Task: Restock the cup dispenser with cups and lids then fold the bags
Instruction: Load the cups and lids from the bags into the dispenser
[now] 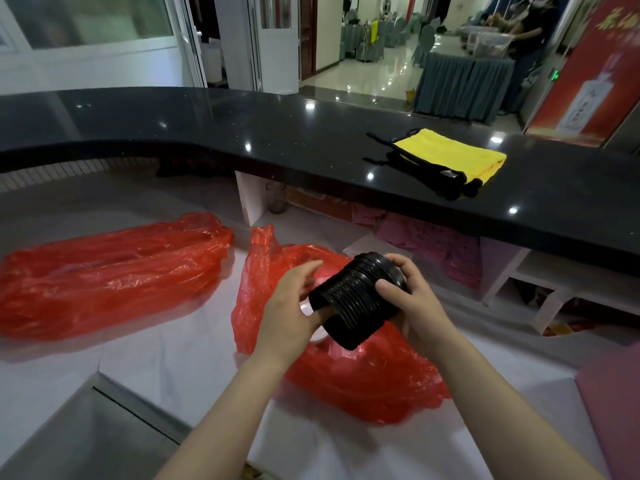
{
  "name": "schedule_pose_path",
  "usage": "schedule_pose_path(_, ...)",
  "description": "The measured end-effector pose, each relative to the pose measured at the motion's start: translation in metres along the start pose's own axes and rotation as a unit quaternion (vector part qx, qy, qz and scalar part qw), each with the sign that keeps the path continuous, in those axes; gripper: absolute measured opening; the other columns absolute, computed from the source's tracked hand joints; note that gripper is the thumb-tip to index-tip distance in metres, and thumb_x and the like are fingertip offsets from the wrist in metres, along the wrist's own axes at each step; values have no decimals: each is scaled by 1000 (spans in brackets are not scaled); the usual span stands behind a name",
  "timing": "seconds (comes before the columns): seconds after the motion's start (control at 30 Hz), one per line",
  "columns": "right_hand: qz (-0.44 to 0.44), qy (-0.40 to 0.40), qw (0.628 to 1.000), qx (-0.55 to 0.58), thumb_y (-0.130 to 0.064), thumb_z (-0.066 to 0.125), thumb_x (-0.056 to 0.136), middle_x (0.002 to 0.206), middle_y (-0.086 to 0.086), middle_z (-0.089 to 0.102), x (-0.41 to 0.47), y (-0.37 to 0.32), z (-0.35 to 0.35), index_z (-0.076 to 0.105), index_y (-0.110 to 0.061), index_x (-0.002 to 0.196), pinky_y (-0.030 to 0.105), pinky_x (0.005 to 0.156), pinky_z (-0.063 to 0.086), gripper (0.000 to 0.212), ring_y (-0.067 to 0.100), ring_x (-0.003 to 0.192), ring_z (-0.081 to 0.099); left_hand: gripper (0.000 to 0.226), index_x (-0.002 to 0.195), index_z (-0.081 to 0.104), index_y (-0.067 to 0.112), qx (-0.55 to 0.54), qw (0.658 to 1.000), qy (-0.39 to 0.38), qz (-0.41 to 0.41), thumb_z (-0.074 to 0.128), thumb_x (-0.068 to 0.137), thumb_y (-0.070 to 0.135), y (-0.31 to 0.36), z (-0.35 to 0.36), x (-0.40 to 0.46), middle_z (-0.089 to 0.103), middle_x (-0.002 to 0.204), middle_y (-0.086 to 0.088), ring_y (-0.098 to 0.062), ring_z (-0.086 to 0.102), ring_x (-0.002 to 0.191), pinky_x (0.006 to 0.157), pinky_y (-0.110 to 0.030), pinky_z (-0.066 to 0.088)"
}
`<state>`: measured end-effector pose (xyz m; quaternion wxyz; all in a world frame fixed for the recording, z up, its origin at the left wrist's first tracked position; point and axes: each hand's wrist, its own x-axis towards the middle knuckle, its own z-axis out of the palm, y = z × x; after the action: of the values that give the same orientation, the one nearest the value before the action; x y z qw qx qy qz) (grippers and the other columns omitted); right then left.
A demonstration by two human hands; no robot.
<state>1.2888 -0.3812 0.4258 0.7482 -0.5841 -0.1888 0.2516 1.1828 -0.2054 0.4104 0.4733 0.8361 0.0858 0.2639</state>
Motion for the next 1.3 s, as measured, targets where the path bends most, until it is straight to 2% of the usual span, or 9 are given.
schedule_pose_path(0.13,-75,57,993,-71,-25,76,69,96,-14,69,1,2,24,57,-40,102,31,73,55,40,12,88,67,34,88,52,31,-41,988,101,-114,76,76,10,-2,-5,6,59,68,9,-3,56,61,54,-11,42)
schedule_pose_path(0.23,-132,67,980,-134,-34,79,65,114,-21,61,1,3,48,50,-44,118,20,79,53,62,2,104,61,17,87,66,30,-116,974,94,-171,60,90,14,0,-11,6,70,78,8,-15,67,77,61,-21,51)
schedule_pose_path(0.3,-157,66,968,-182,-32,81,65,130,-17,51,5,5,61,43,-44,132,20,91,47,78,2,118,52,19,96,71,30,-235,942,95,-222,52,96,35,2,-20,4,74,91,4,-20,69,90,73,-35,57)
schedule_pose_path(0.4,-174,53,947,-266,-38,81,63,137,-13,38,11,9,80,33,-54,136,5,95,34,89,-9,123,38,69,122,61,18,-391,885,51,-247,47,81,71,1,-41,0,70,113,-11,-26,67,103,85,-41,57)
schedule_pose_path(0.57,-236,16,925,-298,-50,81,58,129,-14,38,22,25,118,38,-53,129,3,94,33,83,-9,119,39,56,117,62,15,-294,931,59,-207,77,66,33,-9,-79,-14,68,112,-12,-30,65,105,94,-53,50)
schedule_pose_path(0.73,-242,-88,925,-280,-48,82,58,133,-11,45,28,43,166,35,-49,130,37,104,42,86,11,125,46,38,116,61,11,-324,899,160,-246,73,80,10,-25,-119,-44,66,112,-18,-36,65,104,87,-53,54)
schedule_pose_path(0.93,-239,-239,909,-243,-48,82,59,134,-12,42,20,57,222,35,-45,133,31,106,38,88,13,128,42,52,121,57,6,-355,857,280,-247,77,74,15,-27,-156,-101,67,112,-19,-32,67,100,75,-38,55)
schedule_pose_path(1.1,-197,-400,871,-205,-46,65,80,144,-15,35,-7,69,274,32,-44,140,12,105,30,69,1,135,33,56,125,56,8,-329,812,412,-252,70,71,22,-13,-184,-165,67,116,-16,-30,65,106,88,-48,53)
schedule_pose_path(1.3,-97,-522,839,-118,-30,67,79,140,-10,42,-48,80,334,33,-37,138,36,105,43,69,4,127,45,63,130,50,6,-289,743,554,-241,67,71,19,11,-211,-228,63,122,-18,-31,64,109,86,-43,54)
